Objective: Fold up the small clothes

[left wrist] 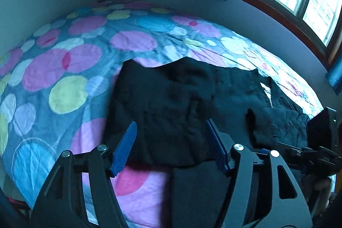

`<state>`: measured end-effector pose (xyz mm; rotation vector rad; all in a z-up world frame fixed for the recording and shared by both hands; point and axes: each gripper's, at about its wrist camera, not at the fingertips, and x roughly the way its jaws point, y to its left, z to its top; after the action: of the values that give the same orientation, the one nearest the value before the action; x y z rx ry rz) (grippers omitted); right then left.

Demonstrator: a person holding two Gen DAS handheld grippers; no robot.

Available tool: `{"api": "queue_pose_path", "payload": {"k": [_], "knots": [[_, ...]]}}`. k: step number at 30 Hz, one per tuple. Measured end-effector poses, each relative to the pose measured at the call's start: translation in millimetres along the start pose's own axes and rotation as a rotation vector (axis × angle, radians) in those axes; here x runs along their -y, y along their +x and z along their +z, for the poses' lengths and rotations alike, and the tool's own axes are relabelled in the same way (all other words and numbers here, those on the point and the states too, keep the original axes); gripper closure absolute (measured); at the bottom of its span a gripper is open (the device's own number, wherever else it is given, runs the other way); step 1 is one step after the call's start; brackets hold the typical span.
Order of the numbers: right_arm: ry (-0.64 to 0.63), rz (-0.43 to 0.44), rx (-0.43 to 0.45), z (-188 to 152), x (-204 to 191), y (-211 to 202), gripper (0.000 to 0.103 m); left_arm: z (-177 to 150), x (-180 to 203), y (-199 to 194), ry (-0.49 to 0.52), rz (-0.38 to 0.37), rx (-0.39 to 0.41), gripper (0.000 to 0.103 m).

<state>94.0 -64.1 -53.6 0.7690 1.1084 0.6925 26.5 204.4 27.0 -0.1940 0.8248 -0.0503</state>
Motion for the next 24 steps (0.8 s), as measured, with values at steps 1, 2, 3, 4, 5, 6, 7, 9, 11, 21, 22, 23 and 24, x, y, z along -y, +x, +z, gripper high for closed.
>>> {"api": "queue_pose_path", "payload": {"k": [1, 2, 3, 4, 5, 6, 7, 9, 11, 21, 22, 23, 24], "knots": [[0.011, -0.015, -0.016, 3, -1, 12, 0.027, -1, -5, 0, -0.008, 0.002, 0.0, 0.032], [0.021, -0.025, -0.03, 6, -2, 23, 0.027, -3, -9, -1, -0.011, 0.004, 0.002, 0.029], [0.025, -0.033, -0.042, 9, -2, 33, 0.027, -4, -13, -2, -0.011, 0.004, 0.004, 0.029], [0.027, -0.045, -0.053, 11, -3, 41, 0.027, -6, -17, -3, -0.01, 0.004, 0.005, 0.029], [0.03, -0.065, -0.061, 13, -4, 49, 0.027, -7, -21, -3, -0.011, 0.001, 0.006, 0.028], [0.035, -0.083, -0.06, 17, -4, 55, 0.028, -9, -24, -3, -0.012, -0.002, 0.006, 0.028], [0.032, -0.094, -0.053, 17, -7, 57, 0.05, -9, -24, -2, -0.013, -0.003, 0.004, 0.028], [0.031, -0.131, -0.072, 19, -12, 63, 0.079, -12, -28, 0, -0.021, -0.005, 0.001, 0.028], [0.022, -0.138, -0.09, 18, -16, 69, 0.082, -15, -32, 2, -0.033, -0.015, -0.004, 0.028], [-0.176, -0.024, 0.142, 50, -102, -6, 0.092, -20, -45, -11, -0.123, -0.075, 0.025, 0.027], [-0.193, -0.011, 0.177, 51, -105, -25, 0.092, -20, -44, -13, -0.123, -0.079, 0.025, 0.027], [-0.203, 0.0, 0.21, 50, -106, -45, 0.092, -20, -44, -13, -0.12, -0.081, 0.027, 0.027], [-0.212, 0.001, 0.25, 49, -104, -69, 0.092, -21, -42, -14, -0.113, -0.081, 0.028, 0.026]]}}
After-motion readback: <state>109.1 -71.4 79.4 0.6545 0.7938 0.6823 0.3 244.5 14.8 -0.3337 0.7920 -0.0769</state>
